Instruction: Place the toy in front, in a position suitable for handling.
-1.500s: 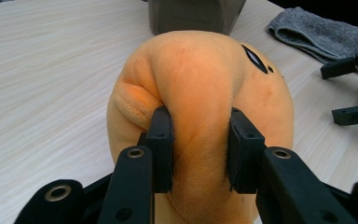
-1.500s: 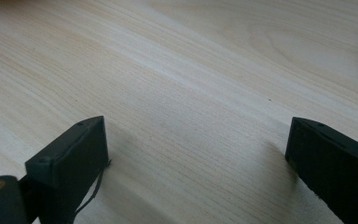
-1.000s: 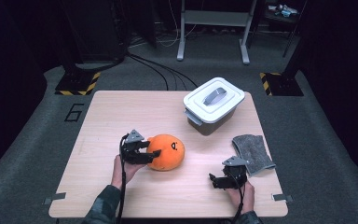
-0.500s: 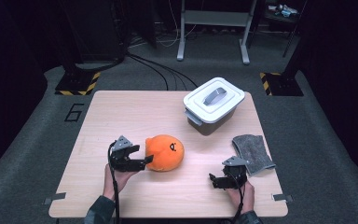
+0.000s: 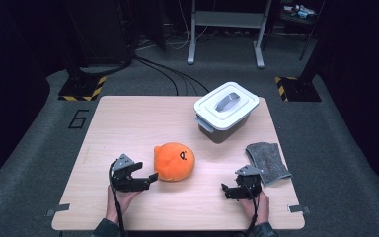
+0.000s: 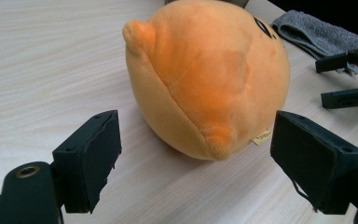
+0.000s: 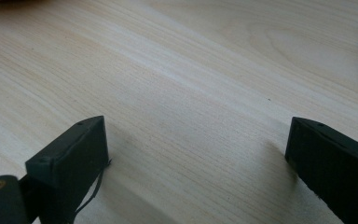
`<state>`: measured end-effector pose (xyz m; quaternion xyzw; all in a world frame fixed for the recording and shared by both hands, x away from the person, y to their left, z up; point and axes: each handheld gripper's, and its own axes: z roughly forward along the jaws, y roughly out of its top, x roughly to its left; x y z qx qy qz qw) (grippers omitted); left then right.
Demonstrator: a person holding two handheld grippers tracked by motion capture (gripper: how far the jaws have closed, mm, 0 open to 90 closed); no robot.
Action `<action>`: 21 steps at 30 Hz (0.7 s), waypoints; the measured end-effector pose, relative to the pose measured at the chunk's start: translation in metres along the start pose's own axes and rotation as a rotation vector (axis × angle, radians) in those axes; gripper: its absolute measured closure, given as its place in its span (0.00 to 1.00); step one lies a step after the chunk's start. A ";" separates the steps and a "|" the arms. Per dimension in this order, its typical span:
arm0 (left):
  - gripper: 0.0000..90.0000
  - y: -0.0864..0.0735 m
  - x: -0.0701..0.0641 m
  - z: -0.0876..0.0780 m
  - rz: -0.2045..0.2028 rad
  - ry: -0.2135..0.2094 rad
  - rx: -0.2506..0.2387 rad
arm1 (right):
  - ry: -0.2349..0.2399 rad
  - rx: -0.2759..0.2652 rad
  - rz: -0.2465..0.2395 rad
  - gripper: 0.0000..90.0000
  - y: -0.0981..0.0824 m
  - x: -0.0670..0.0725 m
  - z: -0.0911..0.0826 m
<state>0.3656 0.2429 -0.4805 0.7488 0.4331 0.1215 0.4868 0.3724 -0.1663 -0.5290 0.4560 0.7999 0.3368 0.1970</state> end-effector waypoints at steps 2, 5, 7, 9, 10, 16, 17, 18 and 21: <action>0.18 -0.001 -0.002 0.003 0.011 -0.002 0.007 | 0.001 0.002 0.000 0.06 0.000 0.000 0.000; 0.19 0.000 -0.007 0.008 0.028 -0.013 0.023 | 0.004 0.001 0.002 0.06 0.000 0.000 0.000; 0.21 0.000 -0.011 0.010 0.038 -0.013 0.032 | 0.005 0.004 0.001 0.06 0.000 0.000 0.000; 0.22 0.000 -0.014 0.013 0.054 -0.017 0.044 | 0.002 0.000 0.005 0.06 0.000 0.000 0.000; 0.23 0.000 -0.015 0.014 0.049 -0.019 0.039 | 0.002 0.000 0.002 0.06 0.000 0.000 0.000; 0.32 -0.002 -0.016 0.021 0.047 -0.013 0.060 | 0.003 0.002 0.000 0.06 0.000 -0.001 0.000; 0.37 -0.003 -0.016 0.021 0.048 0.003 0.060 | 0.003 0.001 0.000 0.06 0.000 -0.001 0.000; 0.41 -0.003 -0.017 0.022 0.042 0.006 0.062 | 0.000 -0.005 0.001 0.06 0.000 -0.001 0.000; 0.51 -0.003 -0.016 0.024 0.038 0.027 0.076 | 0.001 -0.003 0.006 0.06 0.000 -0.001 0.000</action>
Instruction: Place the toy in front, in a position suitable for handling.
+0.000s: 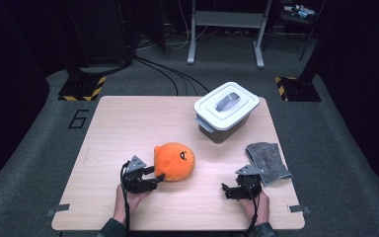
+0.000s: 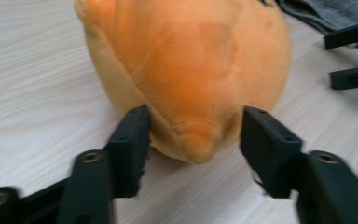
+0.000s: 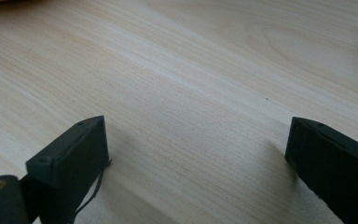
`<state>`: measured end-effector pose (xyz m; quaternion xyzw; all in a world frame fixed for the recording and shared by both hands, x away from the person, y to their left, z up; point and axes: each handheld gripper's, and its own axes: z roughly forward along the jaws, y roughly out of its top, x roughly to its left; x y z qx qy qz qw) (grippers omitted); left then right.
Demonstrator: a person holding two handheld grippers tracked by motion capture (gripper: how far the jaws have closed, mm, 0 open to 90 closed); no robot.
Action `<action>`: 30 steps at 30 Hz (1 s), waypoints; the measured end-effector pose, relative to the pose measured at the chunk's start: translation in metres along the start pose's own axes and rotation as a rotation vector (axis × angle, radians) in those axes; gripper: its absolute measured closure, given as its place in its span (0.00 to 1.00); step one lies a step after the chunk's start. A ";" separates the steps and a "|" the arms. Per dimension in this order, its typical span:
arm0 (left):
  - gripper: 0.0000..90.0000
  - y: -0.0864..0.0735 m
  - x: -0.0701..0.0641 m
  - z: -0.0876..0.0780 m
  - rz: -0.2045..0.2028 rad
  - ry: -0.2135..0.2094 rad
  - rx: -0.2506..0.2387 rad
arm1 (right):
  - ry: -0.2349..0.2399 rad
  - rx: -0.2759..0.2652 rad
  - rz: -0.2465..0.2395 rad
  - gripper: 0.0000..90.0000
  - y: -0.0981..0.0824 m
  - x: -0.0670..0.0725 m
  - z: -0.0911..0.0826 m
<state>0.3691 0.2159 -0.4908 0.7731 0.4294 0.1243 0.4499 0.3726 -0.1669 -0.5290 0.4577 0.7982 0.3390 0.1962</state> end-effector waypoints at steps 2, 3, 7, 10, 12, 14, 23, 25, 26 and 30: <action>0.56 0.000 -0.001 0.002 0.010 0.016 0.019 | 0.000 0.001 -0.003 0.06 0.000 0.000 0.000; 0.59 0.000 -0.003 0.003 0.012 0.027 0.024 | 0.000 0.001 -0.003 0.06 0.000 0.000 0.000; 0.69 0.002 -0.002 0.005 0.032 0.031 0.047 | 0.001 0.003 -0.001 0.06 0.000 0.000 0.000; 0.75 0.003 -0.002 0.006 0.041 0.033 0.048 | 0.000 0.008 0.008 0.06 0.001 0.000 0.000; 0.78 0.003 -0.001 0.006 0.041 0.031 0.047 | 0.004 0.014 0.005 0.06 0.002 -0.001 0.000; 0.81 0.004 0.000 0.007 0.042 0.022 0.044 | 0.016 0.013 0.021 0.06 0.002 -0.003 -0.001; 0.83 0.006 0.006 0.009 0.051 0.004 0.048 | -0.105 -0.028 0.051 0.08 0.026 -0.030 -0.035; 0.83 0.007 0.007 0.009 0.044 -0.001 0.050 | -0.151 -0.019 0.073 0.07 0.029 -0.045 -0.040; 0.83 0.007 0.008 0.009 0.051 -0.006 0.050 | -0.164 -0.008 0.091 0.07 0.030 -0.053 -0.043; 0.84 0.007 0.010 0.009 0.052 -0.019 0.052 | -0.228 0.014 0.155 0.06 0.029 -0.079 -0.047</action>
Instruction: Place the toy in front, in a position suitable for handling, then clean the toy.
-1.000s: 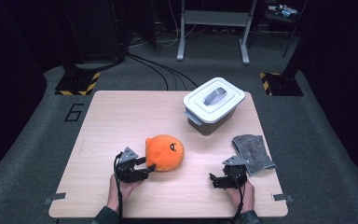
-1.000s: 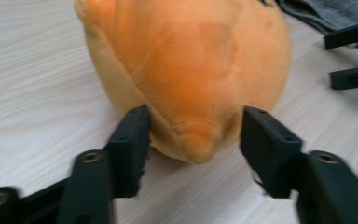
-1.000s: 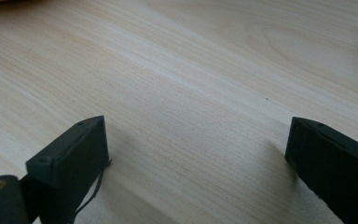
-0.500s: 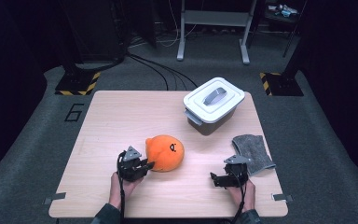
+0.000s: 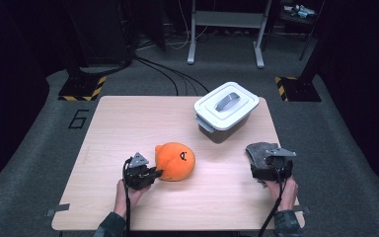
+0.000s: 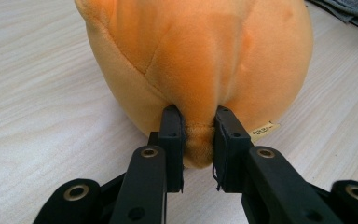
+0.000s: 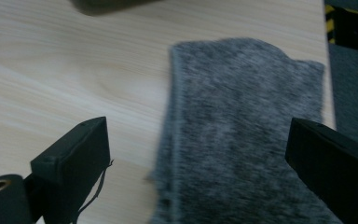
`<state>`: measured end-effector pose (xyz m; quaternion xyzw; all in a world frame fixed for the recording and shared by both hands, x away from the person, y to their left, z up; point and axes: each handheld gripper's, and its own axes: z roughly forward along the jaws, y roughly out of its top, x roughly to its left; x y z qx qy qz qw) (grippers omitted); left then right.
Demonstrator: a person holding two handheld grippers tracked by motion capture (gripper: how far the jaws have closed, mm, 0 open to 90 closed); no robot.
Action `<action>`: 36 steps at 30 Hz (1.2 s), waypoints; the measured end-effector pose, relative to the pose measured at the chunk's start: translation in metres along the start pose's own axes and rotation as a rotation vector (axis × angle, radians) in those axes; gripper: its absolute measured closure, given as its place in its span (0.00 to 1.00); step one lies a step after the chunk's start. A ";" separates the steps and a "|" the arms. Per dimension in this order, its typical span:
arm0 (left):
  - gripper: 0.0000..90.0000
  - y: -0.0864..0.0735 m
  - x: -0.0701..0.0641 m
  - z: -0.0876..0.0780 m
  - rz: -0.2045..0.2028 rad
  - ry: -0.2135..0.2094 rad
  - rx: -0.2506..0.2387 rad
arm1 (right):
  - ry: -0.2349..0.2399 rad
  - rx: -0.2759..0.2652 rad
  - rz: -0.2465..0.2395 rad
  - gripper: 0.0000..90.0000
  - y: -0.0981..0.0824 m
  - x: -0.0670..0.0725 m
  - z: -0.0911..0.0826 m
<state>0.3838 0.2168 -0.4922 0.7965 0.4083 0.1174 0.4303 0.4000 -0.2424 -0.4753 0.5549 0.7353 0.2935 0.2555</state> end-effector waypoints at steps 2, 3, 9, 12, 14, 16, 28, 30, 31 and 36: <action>0.84 0.000 0.000 0.000 0.004 -0.002 0.001 | -0.016 0.024 0.016 0.06 -0.001 -0.010 0.005; 0.84 0.000 0.000 0.000 0.005 -0.004 0.000 | -0.022 0.037 0.025 0.05 -0.002 -0.014 0.007; 0.73 0.002 0.002 -0.002 -0.009 -0.005 -0.009 | -0.017 0.096 0.055 0.05 -0.004 -0.024 0.024; 0.48 0.006 0.006 -0.005 -0.033 0.004 -0.020 | -0.013 0.119 0.054 0.07 -0.006 -0.025 0.032; 0.40 0.009 0.008 -0.003 -0.044 0.004 -0.014 | -0.011 0.130 0.044 0.08 -0.008 -0.025 0.035; 0.37 0.012 0.007 0.000 -0.034 0.006 0.004 | -0.010 0.142 0.050 0.12 -0.010 -0.024 0.038; 0.80 0.008 0.004 0.008 -0.037 -0.030 -0.015 | -0.010 0.071 0.098 0.51 -0.022 -0.025 0.031; 0.81 0.008 0.004 0.006 -0.034 -0.032 -0.026 | -0.012 0.051 0.096 0.62 -0.025 -0.026 0.029; 0.82 0.009 0.004 0.005 -0.032 -0.046 -0.033 | -0.012 0.046 0.092 0.66 -0.025 -0.027 0.029; 0.83 0.012 0.000 0.003 -0.033 -0.056 -0.075 | -0.007 0.025 0.115 0.78 -0.027 -0.029 0.025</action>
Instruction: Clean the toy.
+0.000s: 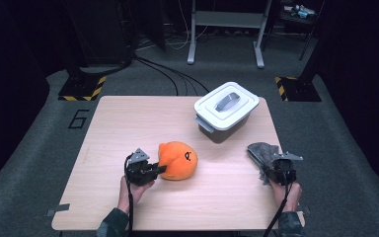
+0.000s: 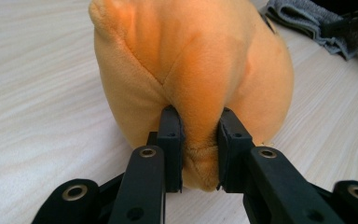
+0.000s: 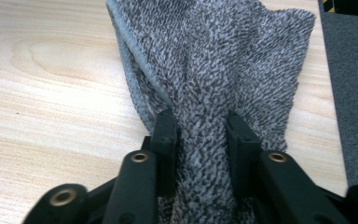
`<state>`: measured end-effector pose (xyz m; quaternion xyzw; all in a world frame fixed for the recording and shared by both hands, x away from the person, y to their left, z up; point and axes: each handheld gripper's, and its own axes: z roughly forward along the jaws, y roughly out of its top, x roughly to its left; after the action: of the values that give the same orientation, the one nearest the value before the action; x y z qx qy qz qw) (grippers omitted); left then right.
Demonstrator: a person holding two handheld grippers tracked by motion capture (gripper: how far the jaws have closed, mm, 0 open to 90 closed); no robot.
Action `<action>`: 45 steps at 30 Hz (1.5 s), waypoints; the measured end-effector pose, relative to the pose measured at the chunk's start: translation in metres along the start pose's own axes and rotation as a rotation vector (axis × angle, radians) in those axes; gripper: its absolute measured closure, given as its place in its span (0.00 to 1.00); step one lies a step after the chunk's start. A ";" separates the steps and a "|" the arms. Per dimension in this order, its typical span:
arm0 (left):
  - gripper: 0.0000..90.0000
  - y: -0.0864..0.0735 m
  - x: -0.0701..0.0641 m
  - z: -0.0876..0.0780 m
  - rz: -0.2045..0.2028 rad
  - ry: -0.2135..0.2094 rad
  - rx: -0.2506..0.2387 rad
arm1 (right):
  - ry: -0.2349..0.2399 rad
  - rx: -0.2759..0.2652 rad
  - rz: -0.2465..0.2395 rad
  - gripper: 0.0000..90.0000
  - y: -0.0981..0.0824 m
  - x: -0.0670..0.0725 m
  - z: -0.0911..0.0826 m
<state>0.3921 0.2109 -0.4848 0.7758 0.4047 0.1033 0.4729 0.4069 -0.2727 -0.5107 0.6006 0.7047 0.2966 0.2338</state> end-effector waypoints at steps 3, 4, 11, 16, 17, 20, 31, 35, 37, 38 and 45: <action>0.83 0.002 -0.001 0.000 -0.015 -0.015 -0.013 | 0.003 -0.009 -0.006 0.79 0.000 -0.002 -0.005; 0.83 0.003 -0.001 0.000 -0.014 -0.016 -0.015 | 0.012 -0.024 0.010 0.80 0.000 -0.002 -0.007; 0.83 0.009 -0.007 0.003 -0.021 -0.032 -0.022 | 0.064 -0.076 -0.007 0.80 0.006 0.003 -0.030; 0.83 0.013 -0.012 0.008 -0.019 -0.046 -0.024 | 0.102 -0.097 -0.041 0.80 0.012 0.018 -0.041; 0.83 0.014 -0.013 0.009 -0.016 -0.045 -0.022 | 0.117 -0.094 -0.042 0.80 0.012 0.021 -0.041; 0.83 0.015 -0.015 0.012 -0.016 -0.046 -0.015 | 0.150 -0.091 -0.055 0.80 0.013 0.031 -0.042; 0.83 0.020 -0.023 0.019 0.000 -0.068 0.000 | 0.244 -0.100 -0.122 0.80 0.018 0.065 -0.050; 0.82 0.021 -0.024 0.020 0.000 -0.067 0.013 | 0.287 -0.102 -0.152 0.80 0.019 0.077 -0.053; 0.82 0.021 -0.023 0.022 0.008 -0.063 0.031 | 0.305 -0.100 -0.165 0.80 0.020 0.085 -0.054; 0.82 0.021 -0.021 0.023 0.017 -0.062 0.033 | 0.321 -0.100 -0.181 0.80 0.020 0.089 -0.053; 0.82 0.022 -0.020 0.023 0.017 -0.065 0.041 | 0.390 -0.092 -0.287 0.80 0.029 0.125 -0.051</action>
<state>0.4031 0.1764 -0.4751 0.7917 0.3847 0.0737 0.4688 0.3714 -0.1532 -0.4502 0.4143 0.8004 0.4026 0.1600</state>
